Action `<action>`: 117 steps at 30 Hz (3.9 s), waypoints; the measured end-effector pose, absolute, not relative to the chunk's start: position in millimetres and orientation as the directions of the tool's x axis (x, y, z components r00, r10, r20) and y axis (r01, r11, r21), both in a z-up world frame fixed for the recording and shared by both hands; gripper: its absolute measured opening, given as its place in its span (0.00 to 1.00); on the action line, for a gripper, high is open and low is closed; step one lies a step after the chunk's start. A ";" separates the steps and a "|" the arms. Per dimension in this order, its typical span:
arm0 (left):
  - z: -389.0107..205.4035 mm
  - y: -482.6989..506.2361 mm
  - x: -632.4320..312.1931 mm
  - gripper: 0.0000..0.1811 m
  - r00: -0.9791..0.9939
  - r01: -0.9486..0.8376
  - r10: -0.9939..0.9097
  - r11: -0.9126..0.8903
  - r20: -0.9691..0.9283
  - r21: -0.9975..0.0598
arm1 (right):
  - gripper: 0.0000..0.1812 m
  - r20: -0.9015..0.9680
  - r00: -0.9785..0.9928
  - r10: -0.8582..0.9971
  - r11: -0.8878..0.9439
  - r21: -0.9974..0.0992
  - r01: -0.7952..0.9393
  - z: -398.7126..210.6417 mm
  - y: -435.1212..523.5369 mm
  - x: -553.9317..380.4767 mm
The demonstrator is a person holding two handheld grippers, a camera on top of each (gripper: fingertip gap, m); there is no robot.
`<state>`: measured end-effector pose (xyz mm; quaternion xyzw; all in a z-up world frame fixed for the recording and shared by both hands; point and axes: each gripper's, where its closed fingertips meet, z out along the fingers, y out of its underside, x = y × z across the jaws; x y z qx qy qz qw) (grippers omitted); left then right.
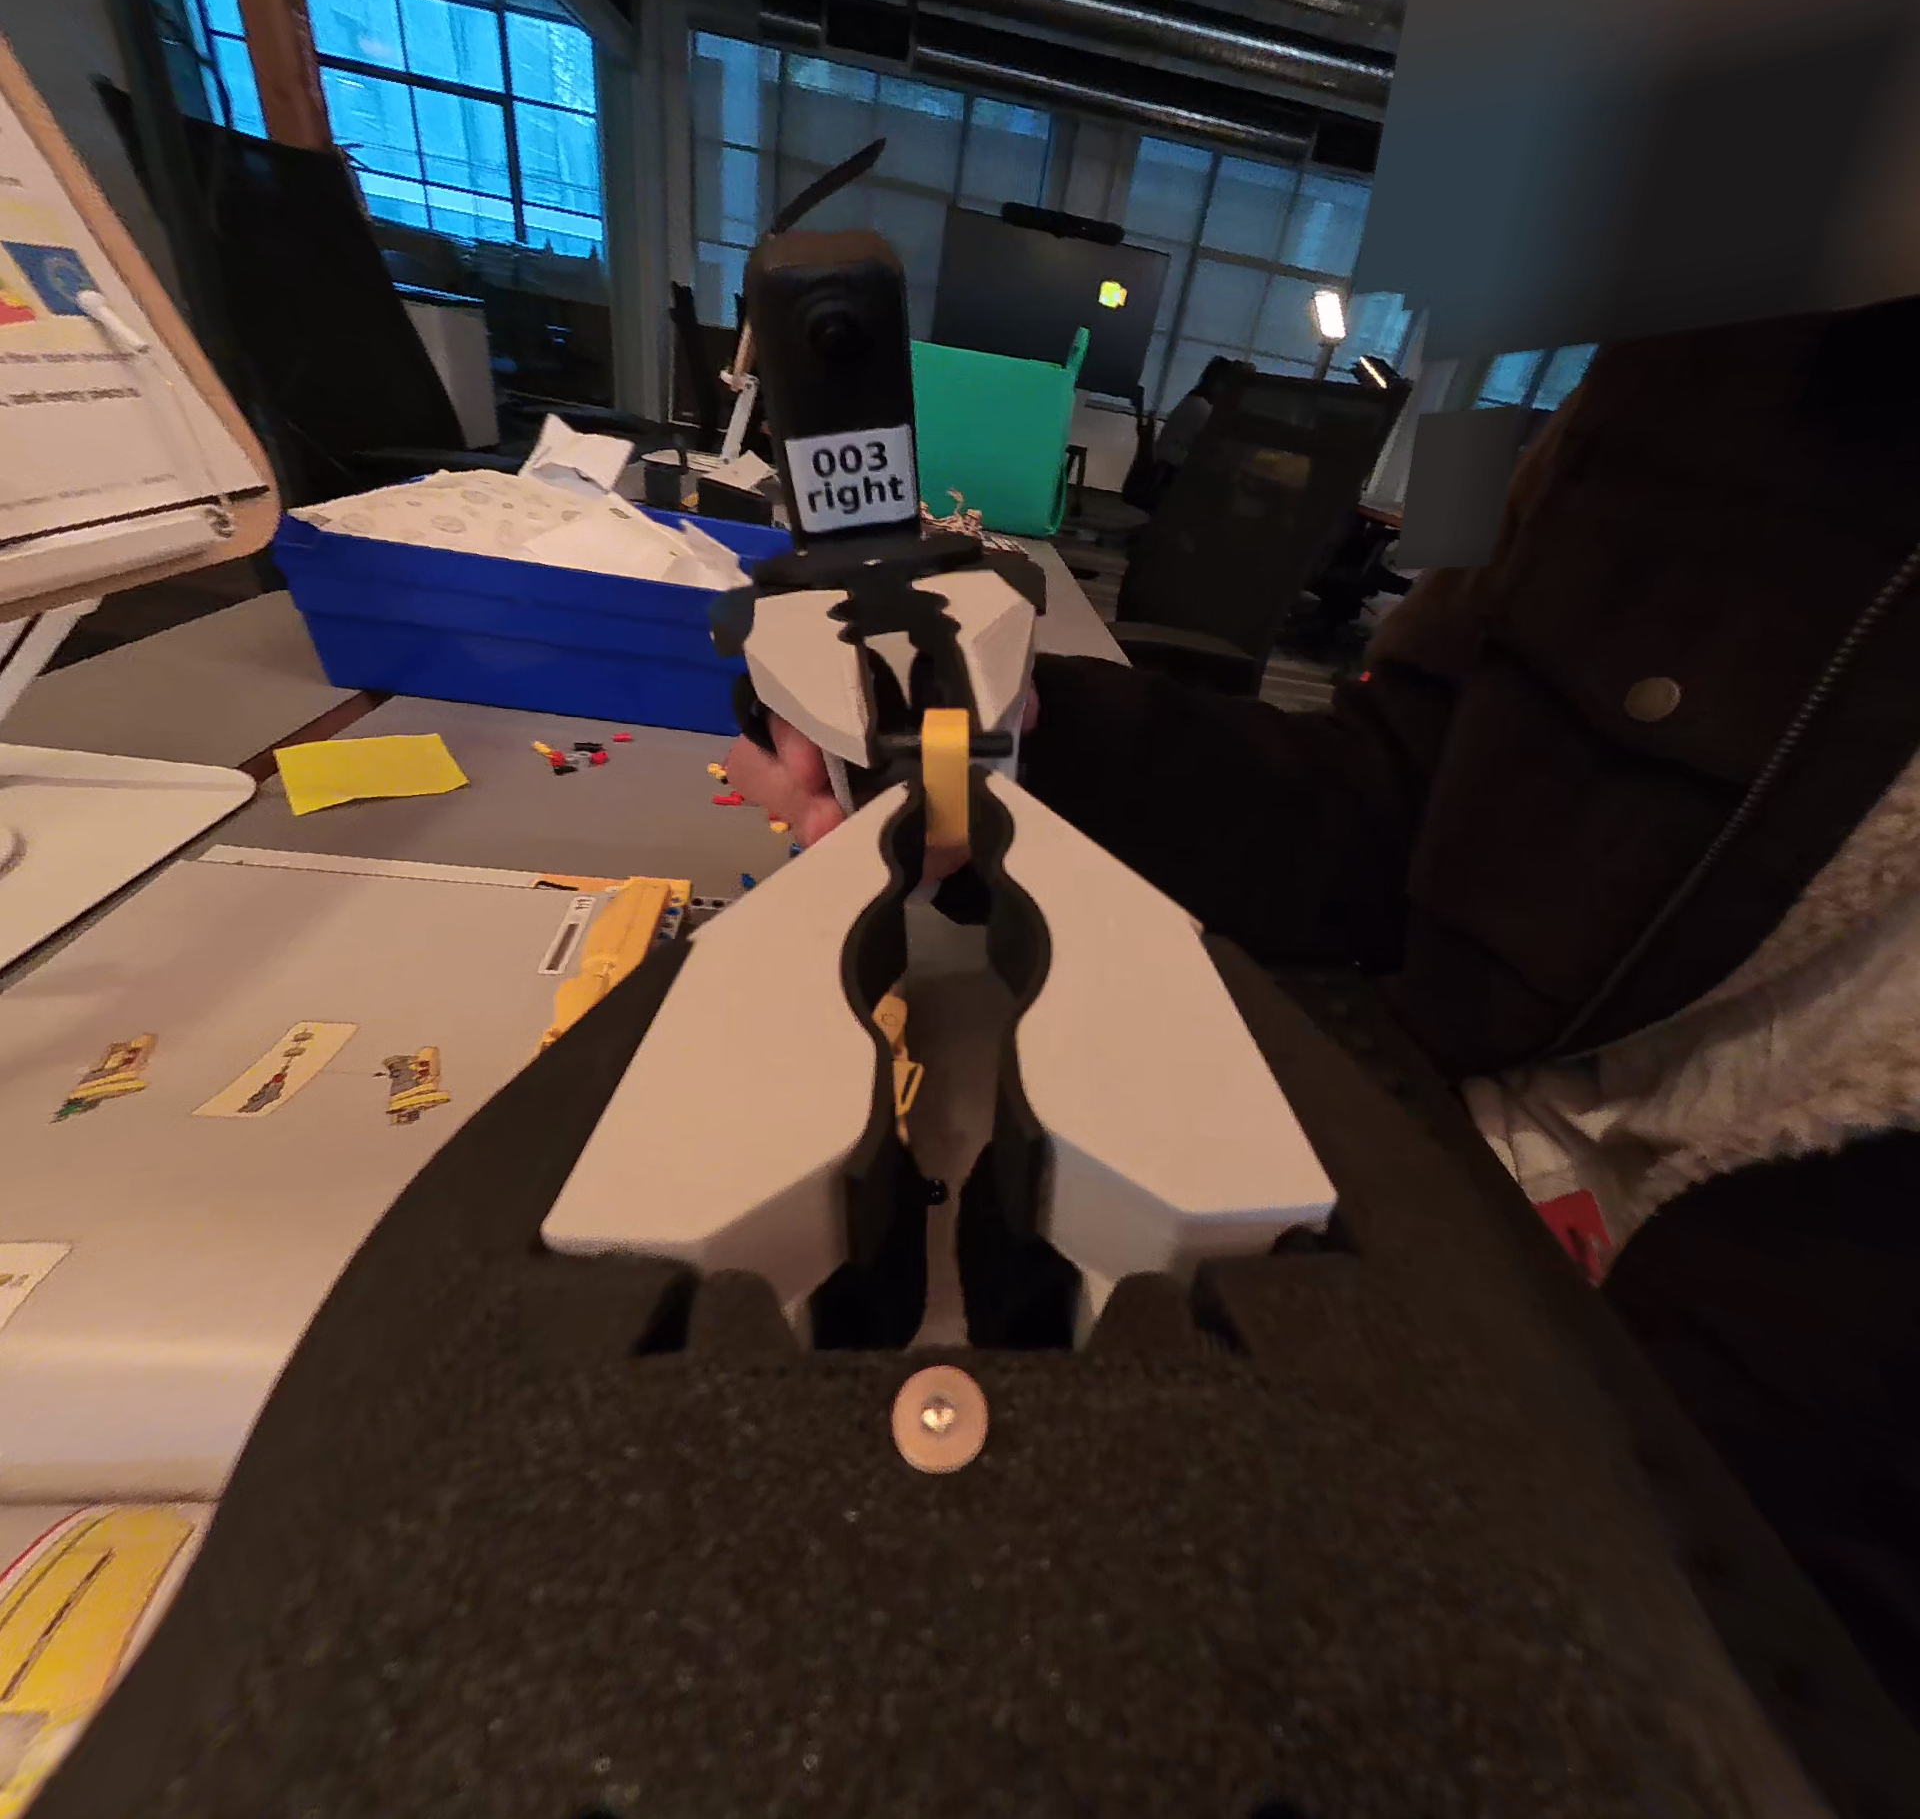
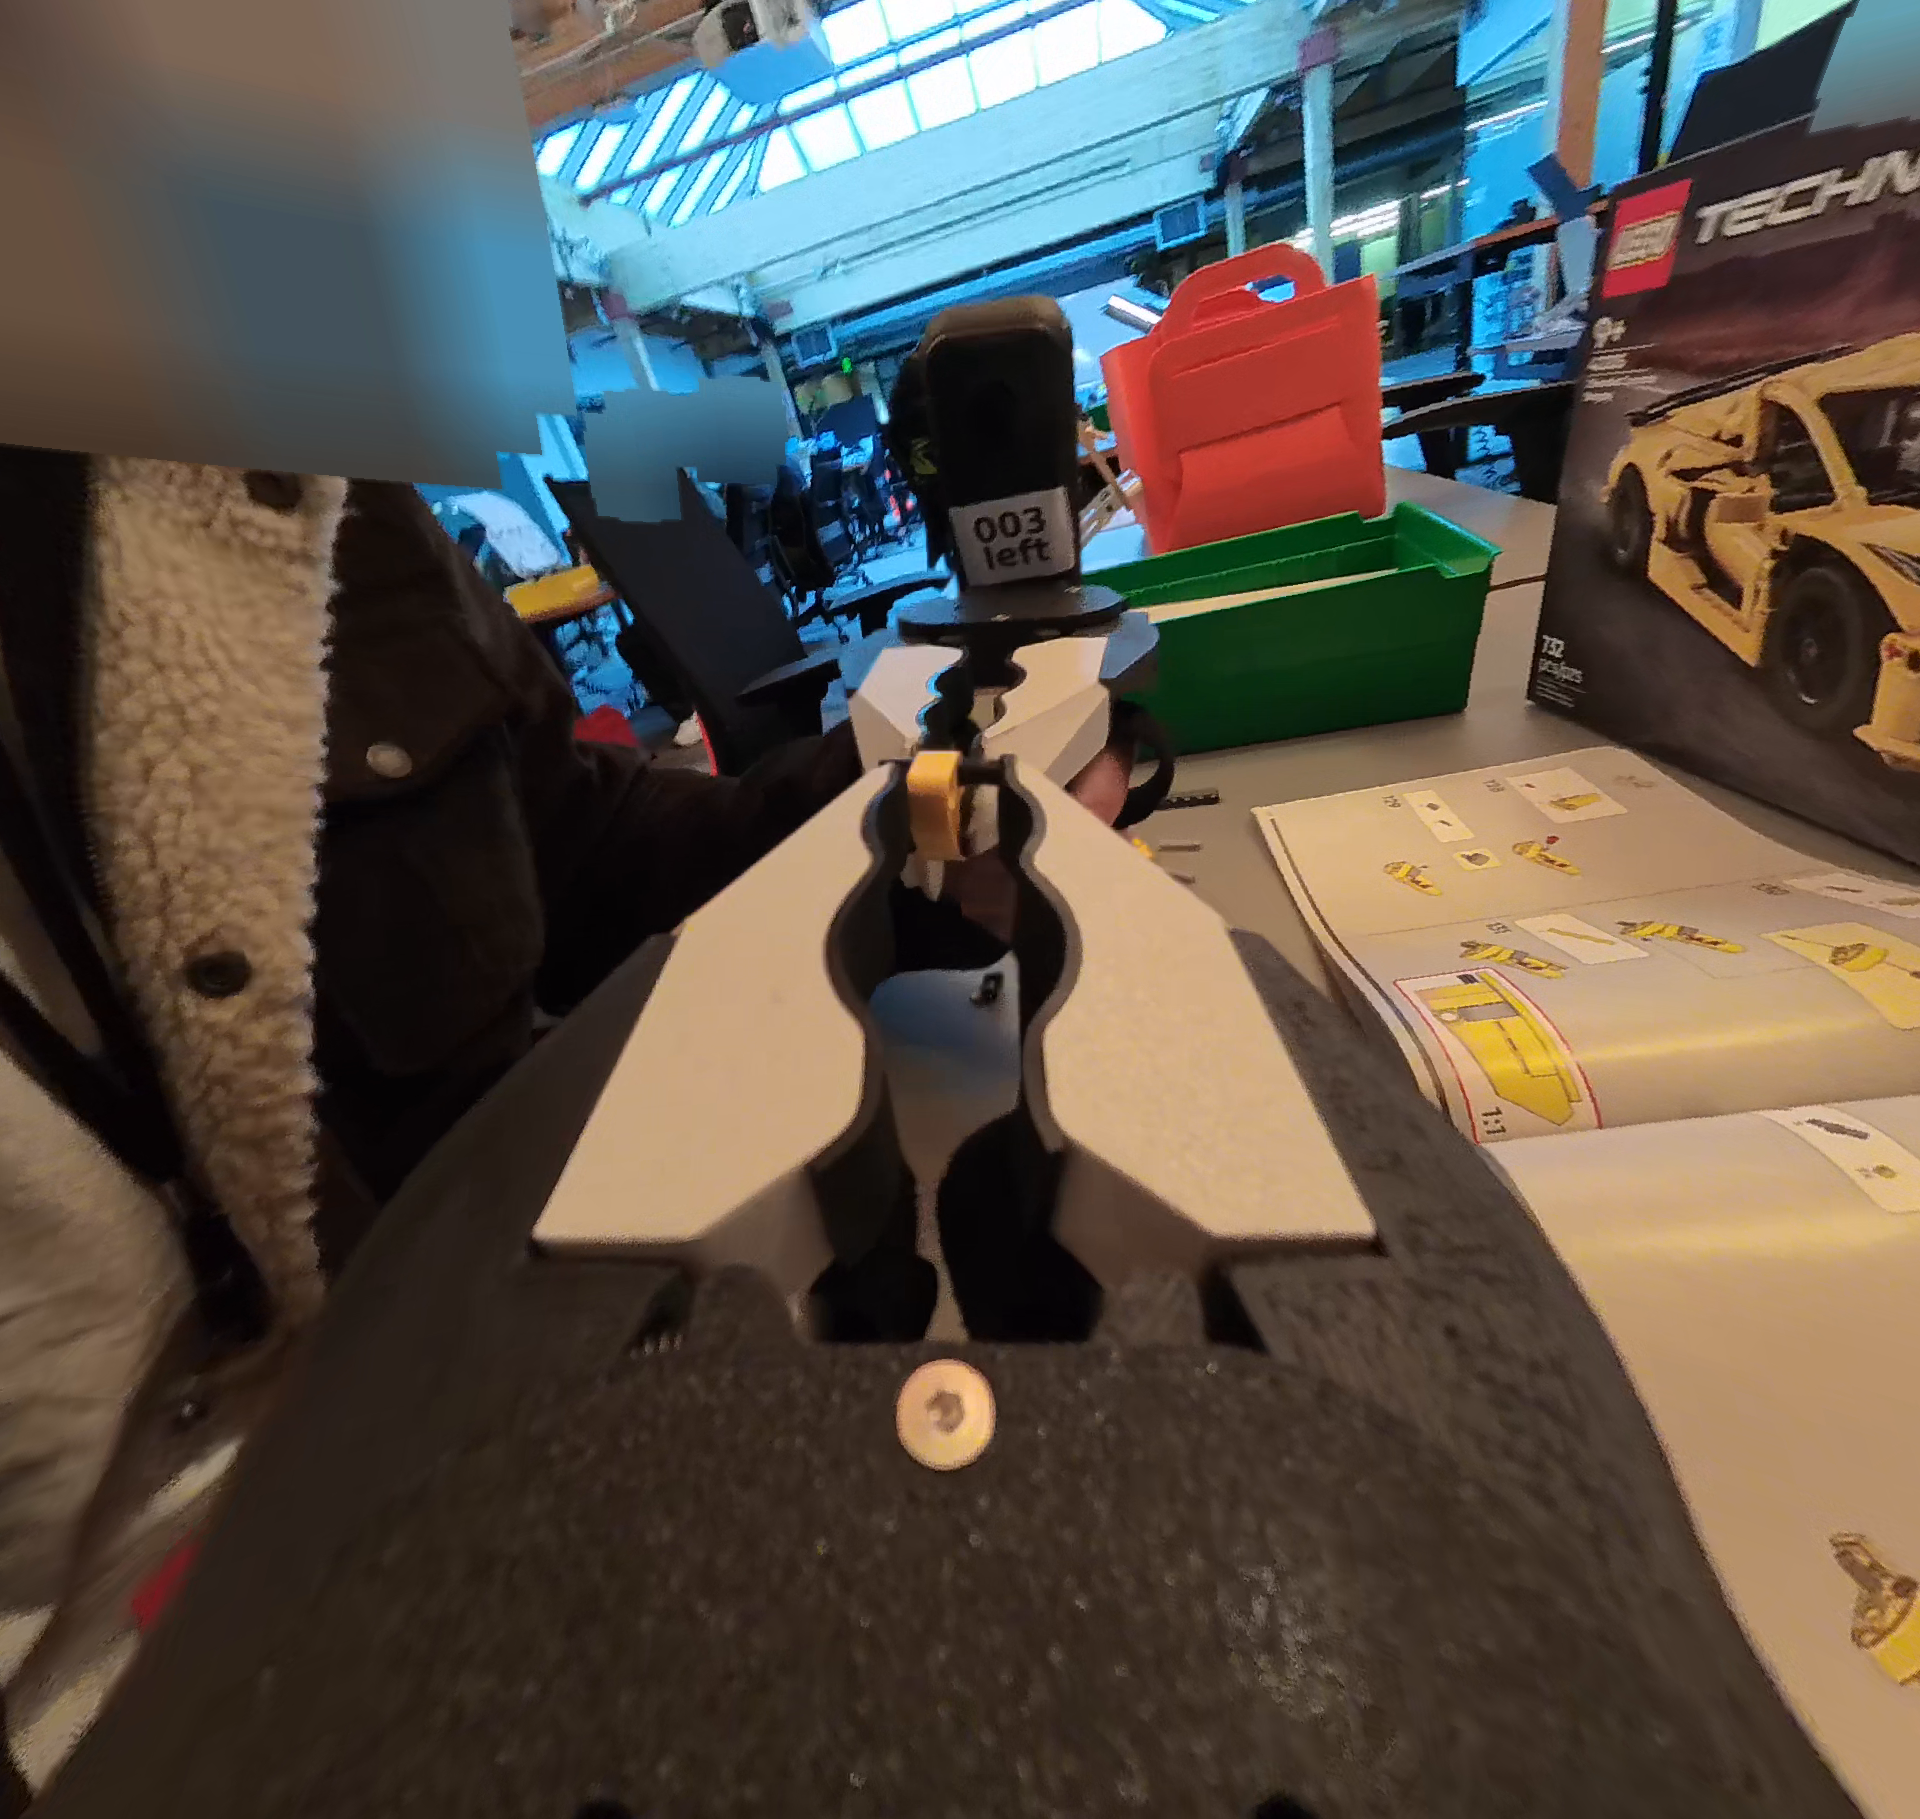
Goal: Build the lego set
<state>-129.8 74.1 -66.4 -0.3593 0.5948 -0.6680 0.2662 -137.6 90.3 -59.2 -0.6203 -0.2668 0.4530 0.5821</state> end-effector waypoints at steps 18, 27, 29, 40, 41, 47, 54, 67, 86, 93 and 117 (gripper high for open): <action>-60.5 94.0 -122.9 0.04 -0.547 -0.038 -0.795 -0.288 0.261 -0.957 | 0.06 -0.224 0.539 0.812 -0.108 -0.965 -0.238 -56.0 102.0 -128.2; -65.4 94.7 -119.5 0.04 -0.530 -0.060 -0.804 -0.282 0.270 -0.958 | 0.03 -0.317 0.520 0.793 -0.202 -0.942 -0.267 -61.5 107.7 -126.7; -68.6 99.0 -118.8 0.04 -0.511 -0.067 -0.817 -0.271 0.266 -0.960 | 0.03 -0.331 0.542 0.772 -0.215 -0.939 -0.268 -65.0 112.2 -125.5; -86.7 133.3 -129.3 0.05 -0.423 -0.152 -0.865 -0.226 0.270 -0.962 | 0.04 -0.338 0.784 0.520 -0.209 -0.941 -0.267 -80.4 139.5 -74.8; -92.6 130.9 -129.3 0.05 -0.426 -0.186 -0.863 -0.208 0.270 -0.960 | 0.04 -0.344 0.783 0.518 -0.218 -0.938 -0.269 -82.3 139.8 -74.4; -117.6 121.5 -122.9 0.05 -0.425 -0.282 -0.868 -0.142 0.256 -0.949 | 0.04 -0.340 0.776 0.531 -0.249 -0.938 -0.241 -91.4 140.6 -80.8; -123.2 128.7 -116.5 0.05 -0.373 -0.276 -0.901 -0.119 0.221 -0.954 | 0.04 -0.382 0.759 0.527 -0.289 -0.921 -0.263 -97.6 142.5 -83.0; -119.0 129.0 -96.8 0.11 -0.233 -0.195 -0.972 0.018 0.029 -0.981 | 0.03 -0.415 0.727 0.548 -0.326 -0.906 -0.271 -100.7 141.8 -94.9; -114.7 143.0 -82.8 0.09 0.079 -0.194 -0.981 0.157 -0.175 -0.968 | 0.04 -0.486 0.766 0.421 -0.391 -0.859 -0.330 -113.3 150.7 -91.0; -107.5 139.4 -85.4 0.09 -0.003 -0.136 -1.000 0.003 -0.003 -0.991 | 0.08 -0.578 0.644 0.501 -0.417 -0.814 -0.405 -101.7 144.0 -94.9; -104.0 113.9 -188.0 0.08 -0.247 -0.251 -0.633 -0.689 0.734 -0.679 | 0.19 -0.049 0.648 0.760 -0.312 -0.902 0.298 -120.5 33.9 -142.8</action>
